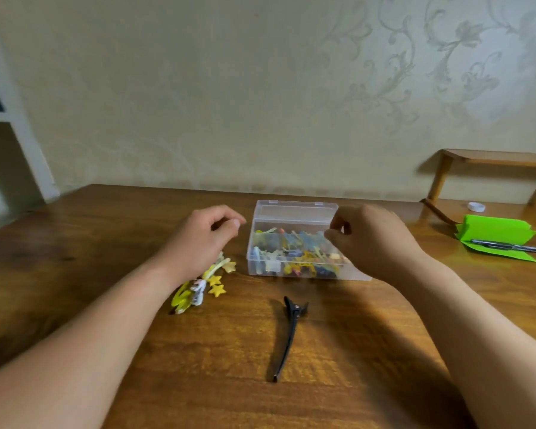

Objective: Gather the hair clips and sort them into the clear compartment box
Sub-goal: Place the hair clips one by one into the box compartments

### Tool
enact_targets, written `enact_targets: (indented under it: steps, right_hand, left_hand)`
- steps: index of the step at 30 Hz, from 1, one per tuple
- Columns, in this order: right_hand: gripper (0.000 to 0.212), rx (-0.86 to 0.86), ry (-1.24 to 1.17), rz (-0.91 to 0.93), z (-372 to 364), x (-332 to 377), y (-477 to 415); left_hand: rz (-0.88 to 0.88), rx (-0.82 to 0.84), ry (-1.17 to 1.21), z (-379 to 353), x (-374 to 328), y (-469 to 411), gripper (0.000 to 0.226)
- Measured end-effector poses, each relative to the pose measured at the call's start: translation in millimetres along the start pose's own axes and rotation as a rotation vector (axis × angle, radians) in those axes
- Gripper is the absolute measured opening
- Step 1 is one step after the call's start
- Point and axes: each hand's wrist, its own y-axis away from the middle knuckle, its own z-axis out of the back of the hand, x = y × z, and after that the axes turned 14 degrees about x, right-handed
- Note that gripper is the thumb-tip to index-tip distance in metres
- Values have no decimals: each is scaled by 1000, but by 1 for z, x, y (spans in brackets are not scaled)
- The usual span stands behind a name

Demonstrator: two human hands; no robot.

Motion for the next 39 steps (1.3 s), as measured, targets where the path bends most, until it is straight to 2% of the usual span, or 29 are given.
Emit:
enact_targets:
  steps: [5, 12, 17, 21, 23, 31, 39]
  right_hand:
    - [12, -44, -52, 177, -13, 26, 5]
    - [17, 24, -122, 284, -19, 68, 3]
    - [24, 170, 48, 403, -15, 118, -18]
    - [29, 343, 287, 357, -18, 146, -34]
    - [28, 391, 330, 322, -22, 152, -37]
    - [26, 468, 275, 256, -28, 156, -40]
    - [37, 611, 273, 330, -13, 160, -43]
  left_hand:
    - [99, -165, 96, 12, 13, -5, 28]
    - [182, -179, 126, 14, 26, -8, 30]
    - [228, -193, 200, 15, 33, -14, 30]
    - [224, -177, 196, 14, 35, -16, 27]
    - [208, -171, 207, 15, 35, -15, 25]
    - [188, -160, 188, 15, 32, -11, 24]
    - [205, -155, 193, 15, 30, -12, 23]
